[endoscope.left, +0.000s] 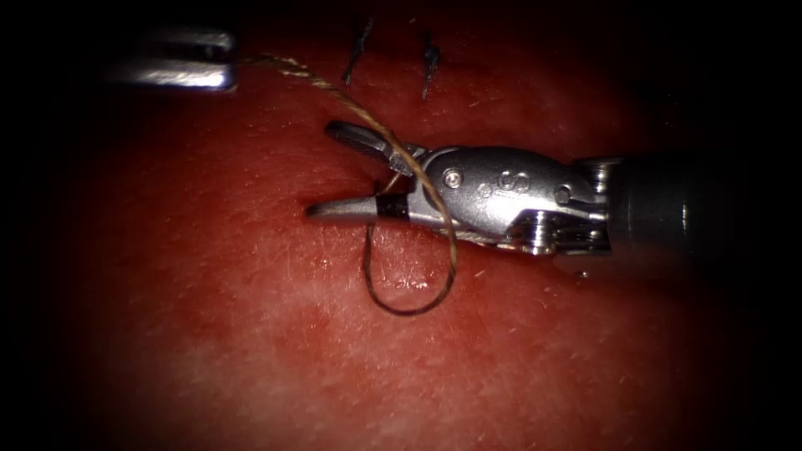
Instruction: Wound Closure
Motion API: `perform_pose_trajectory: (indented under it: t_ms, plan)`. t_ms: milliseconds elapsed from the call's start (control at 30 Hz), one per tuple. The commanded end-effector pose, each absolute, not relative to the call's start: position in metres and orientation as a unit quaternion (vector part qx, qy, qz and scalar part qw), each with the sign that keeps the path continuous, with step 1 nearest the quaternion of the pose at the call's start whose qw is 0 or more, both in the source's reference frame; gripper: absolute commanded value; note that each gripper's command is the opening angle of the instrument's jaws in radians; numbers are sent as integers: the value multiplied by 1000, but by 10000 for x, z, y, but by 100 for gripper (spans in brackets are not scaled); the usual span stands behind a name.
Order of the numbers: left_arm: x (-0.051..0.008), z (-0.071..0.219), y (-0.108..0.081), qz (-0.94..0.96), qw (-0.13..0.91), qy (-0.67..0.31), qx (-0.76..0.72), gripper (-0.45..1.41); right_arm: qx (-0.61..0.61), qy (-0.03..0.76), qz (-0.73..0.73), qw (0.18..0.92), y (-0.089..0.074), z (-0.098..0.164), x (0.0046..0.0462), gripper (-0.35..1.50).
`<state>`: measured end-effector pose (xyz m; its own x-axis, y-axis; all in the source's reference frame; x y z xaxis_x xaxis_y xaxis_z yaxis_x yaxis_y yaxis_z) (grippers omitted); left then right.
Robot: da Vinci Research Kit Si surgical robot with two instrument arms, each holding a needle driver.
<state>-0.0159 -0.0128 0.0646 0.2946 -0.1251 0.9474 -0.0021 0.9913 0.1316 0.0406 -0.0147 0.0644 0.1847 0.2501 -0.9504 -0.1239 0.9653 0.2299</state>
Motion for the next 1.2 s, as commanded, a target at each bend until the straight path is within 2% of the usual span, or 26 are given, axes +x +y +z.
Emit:
perform_pose_trajectory:
  t_ms: [33,400,600,667,767,833,1067,1167,1200]
  plan:
    - [-163,659,-128,-40,808,-586,46,-45,51,631,123,764,-156,641,406,55]
    - [-176,745,-142,-32,829,-558,22,-45,54,657,123,741,-179,615,396,35]
    - [-187,778,-160,-29,831,-555,14,-45,38,677,141,721,-179,614,386,31]
    - [-185,788,-165,-29,832,-554,15,-45,31,686,149,712,-179,613,381,18]
    - [-184,801,-177,-27,833,-552,18,-45,20,700,163,695,-178,611,369,-22]
    - [-186,809,-188,-25,833,-552,22,-45,13,708,173,684,-175,609,361,-35]
    - [-195,832,-226,-16,833,-552,26,-45,6,714,184,676,-165,605,357,-33]
    - [-204,838,-242,-10,835,-549,29,-45,12,712,197,674,-165,607,364,-13]
    - [-207,838,-246,-9,836,-548,29,-45,10,707,203,677,-165,608,366,-1]
